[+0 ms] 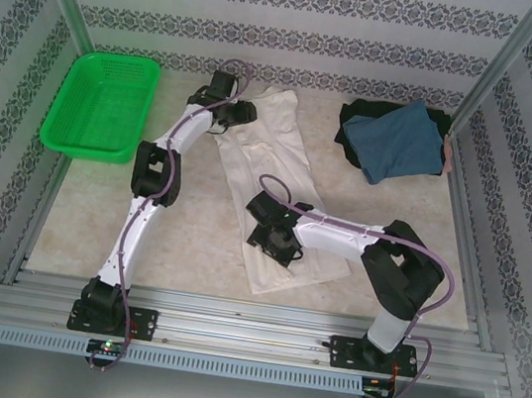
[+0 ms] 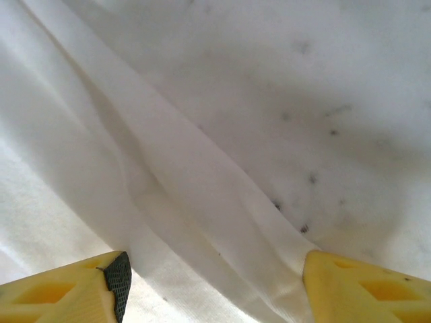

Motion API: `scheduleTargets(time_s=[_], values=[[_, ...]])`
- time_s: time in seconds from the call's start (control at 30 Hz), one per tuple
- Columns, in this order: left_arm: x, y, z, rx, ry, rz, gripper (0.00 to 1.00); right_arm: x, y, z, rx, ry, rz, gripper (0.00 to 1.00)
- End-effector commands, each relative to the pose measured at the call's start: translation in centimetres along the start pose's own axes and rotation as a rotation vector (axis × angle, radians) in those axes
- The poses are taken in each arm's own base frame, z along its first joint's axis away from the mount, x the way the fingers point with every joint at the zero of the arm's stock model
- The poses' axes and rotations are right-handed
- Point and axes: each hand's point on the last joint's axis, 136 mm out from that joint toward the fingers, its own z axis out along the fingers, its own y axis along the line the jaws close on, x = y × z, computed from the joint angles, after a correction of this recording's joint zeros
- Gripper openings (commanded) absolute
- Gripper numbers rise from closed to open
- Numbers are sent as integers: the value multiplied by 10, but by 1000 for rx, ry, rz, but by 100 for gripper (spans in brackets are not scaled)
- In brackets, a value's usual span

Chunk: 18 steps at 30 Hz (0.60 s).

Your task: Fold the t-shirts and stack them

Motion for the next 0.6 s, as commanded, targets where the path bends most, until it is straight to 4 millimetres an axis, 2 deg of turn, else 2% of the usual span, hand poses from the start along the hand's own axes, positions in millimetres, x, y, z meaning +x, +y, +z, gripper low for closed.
scheduleTargets(time_s=[0.0,0.2,0.33,0.43,0.5,0.57], values=[[52,23,37,23,139,-109,52,10,13,5,-53,27,53,70],[43,-26,49,218,96,-126,58,25,26,4,-184,77,151,68],[33,-65,39,321,73,-127,64,26,27,-17,-200,67,121,70],[8,-94,11,383,41,-140,67,16,10,-38,-166,30,68,71],[-17,-114,-25,395,-2,-108,69,5,-5,-57,-129,-13,-2,71],[-44,-133,-76,376,-61,-49,71,-11,-23,-80,-68,-71,-95,71]])
